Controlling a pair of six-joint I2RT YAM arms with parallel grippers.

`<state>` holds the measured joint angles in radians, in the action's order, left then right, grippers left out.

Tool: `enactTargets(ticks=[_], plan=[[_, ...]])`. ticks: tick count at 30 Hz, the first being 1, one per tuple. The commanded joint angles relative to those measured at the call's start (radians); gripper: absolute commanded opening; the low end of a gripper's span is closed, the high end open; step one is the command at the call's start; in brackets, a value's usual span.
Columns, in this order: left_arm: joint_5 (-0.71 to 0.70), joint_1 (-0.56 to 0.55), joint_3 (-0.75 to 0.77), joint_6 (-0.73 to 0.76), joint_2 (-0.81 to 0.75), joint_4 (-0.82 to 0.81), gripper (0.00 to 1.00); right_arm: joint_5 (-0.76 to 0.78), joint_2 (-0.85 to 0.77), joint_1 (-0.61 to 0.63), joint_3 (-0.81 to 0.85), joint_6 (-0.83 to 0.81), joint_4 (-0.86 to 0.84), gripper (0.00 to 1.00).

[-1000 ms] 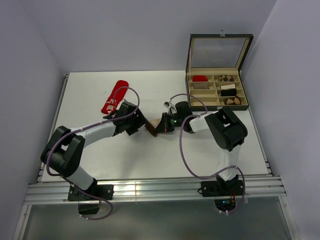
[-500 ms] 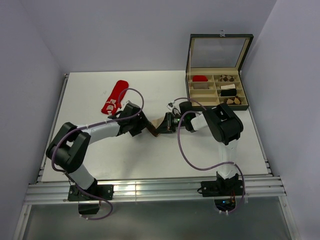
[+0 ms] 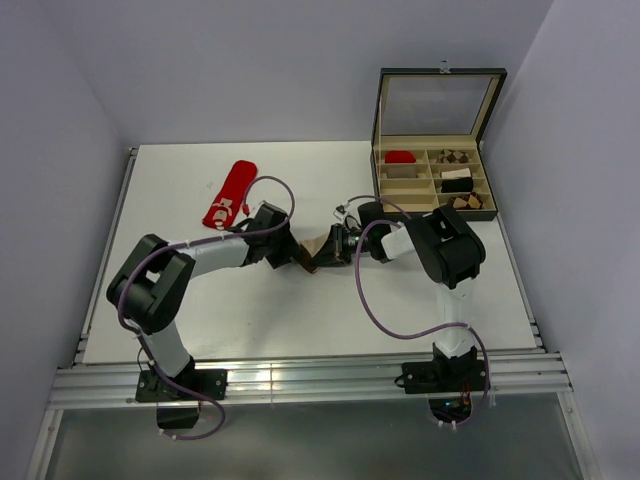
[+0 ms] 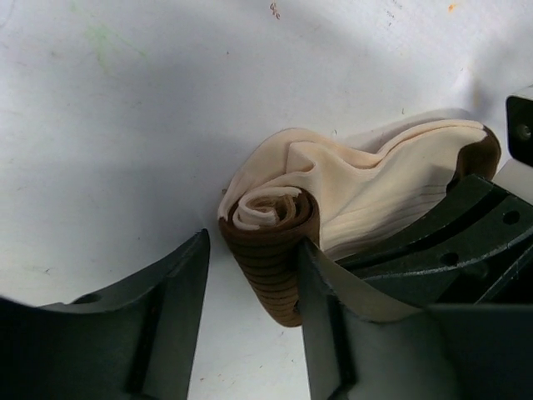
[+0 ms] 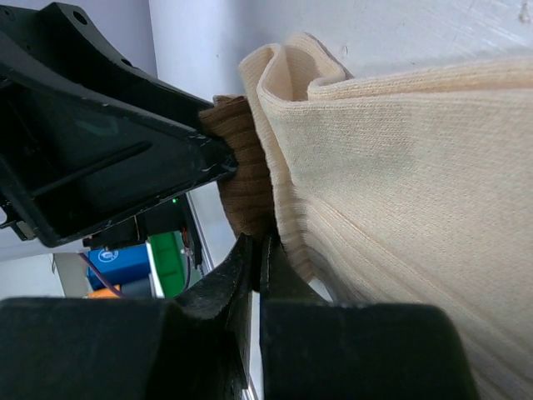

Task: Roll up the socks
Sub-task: Roll the sock at the center of the board.

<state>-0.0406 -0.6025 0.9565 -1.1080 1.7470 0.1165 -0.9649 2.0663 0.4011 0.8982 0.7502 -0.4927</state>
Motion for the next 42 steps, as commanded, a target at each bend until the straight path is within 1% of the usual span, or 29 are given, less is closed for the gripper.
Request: enactTargets(ticks=[1,2,4,8,9,10,11,12,13,15,18,19,22,23,25,26,29,30,32,33,36,42], plan=[[-0.012,-0.005,0.033,0.023,0.045,0.077,0.48,0.112,0.035,-0.002,-0.016,-0.057,0.126,0.00],[-0.010,-0.005,0.036,0.025,0.055,0.083,0.43,0.120,0.031,-0.002,-0.015,-0.061,0.137,0.00],[-0.007,-0.005,0.042,0.033,0.065,0.091,0.38,0.129,0.020,-0.002,-0.013,-0.071,0.147,0.00],[0.002,-0.005,0.054,0.048,0.091,0.109,0.32,0.153,-0.009,-0.002,-0.022,-0.095,0.160,0.00],[0.004,-0.005,0.057,0.051,0.092,0.114,0.31,0.163,-0.020,-0.001,-0.027,-0.100,0.157,0.01],[0.004,-0.005,0.059,0.059,0.095,0.117,0.28,0.172,-0.044,-0.001,-0.033,-0.112,0.152,0.04],[0.004,-0.005,0.062,0.062,0.098,0.123,0.24,0.184,-0.060,-0.001,-0.042,-0.121,0.157,0.10],[0.004,-0.005,0.070,0.068,0.101,0.129,0.22,0.215,-0.078,0.004,-0.047,-0.133,0.161,0.12],[0.004,-0.005,0.079,0.086,0.105,0.141,0.21,0.233,-0.116,0.007,-0.051,-0.162,0.167,0.17],[0.002,-0.005,0.109,0.103,0.126,0.178,0.17,0.279,-0.161,0.016,-0.065,-0.193,0.184,0.24],[0.008,-0.005,0.137,0.131,0.141,0.205,0.16,0.386,-0.247,0.047,-0.081,-0.261,0.221,0.36],[0.008,-0.005,0.142,0.143,0.141,0.212,0.16,0.452,-0.289,0.064,-0.087,-0.293,0.226,0.41],[0.010,-0.005,0.169,0.171,0.152,0.244,0.16,0.561,-0.368,0.096,-0.110,-0.337,0.241,0.47],[0.010,-0.005,0.183,0.177,0.157,0.250,0.15,0.634,-0.386,0.119,-0.117,-0.347,0.252,0.48],[0.008,-0.005,0.192,0.191,0.160,0.265,0.15,0.707,-0.437,0.145,-0.123,-0.376,0.255,0.50],[0.010,-0.005,0.202,0.195,0.160,0.268,0.15,0.785,-0.454,0.172,-0.133,-0.387,0.252,0.51],[0.008,-0.005,0.217,0.208,0.158,0.282,0.15,0.888,-0.518,0.226,-0.150,-0.452,0.232,0.52],[0.008,-0.005,0.220,0.214,0.158,0.285,0.15,0.951,-0.531,0.267,-0.153,-0.469,0.226,0.53],[0.008,-0.005,0.231,0.218,0.160,0.291,0.15,1.014,-0.552,0.310,-0.157,-0.521,0.203,0.54],[0.011,-0.005,0.234,0.221,0.161,0.296,0.15,1.061,-0.557,0.352,-0.157,-0.537,0.194,0.55],[0.019,-0.005,0.243,0.221,0.166,0.296,0.15,1.110,-0.531,0.407,-0.137,-0.583,0.184,0.55],[0.027,-0.010,0.243,0.220,0.161,0.295,0.15,1.164,-0.453,0.476,-0.093,-0.647,0.169,0.55]])
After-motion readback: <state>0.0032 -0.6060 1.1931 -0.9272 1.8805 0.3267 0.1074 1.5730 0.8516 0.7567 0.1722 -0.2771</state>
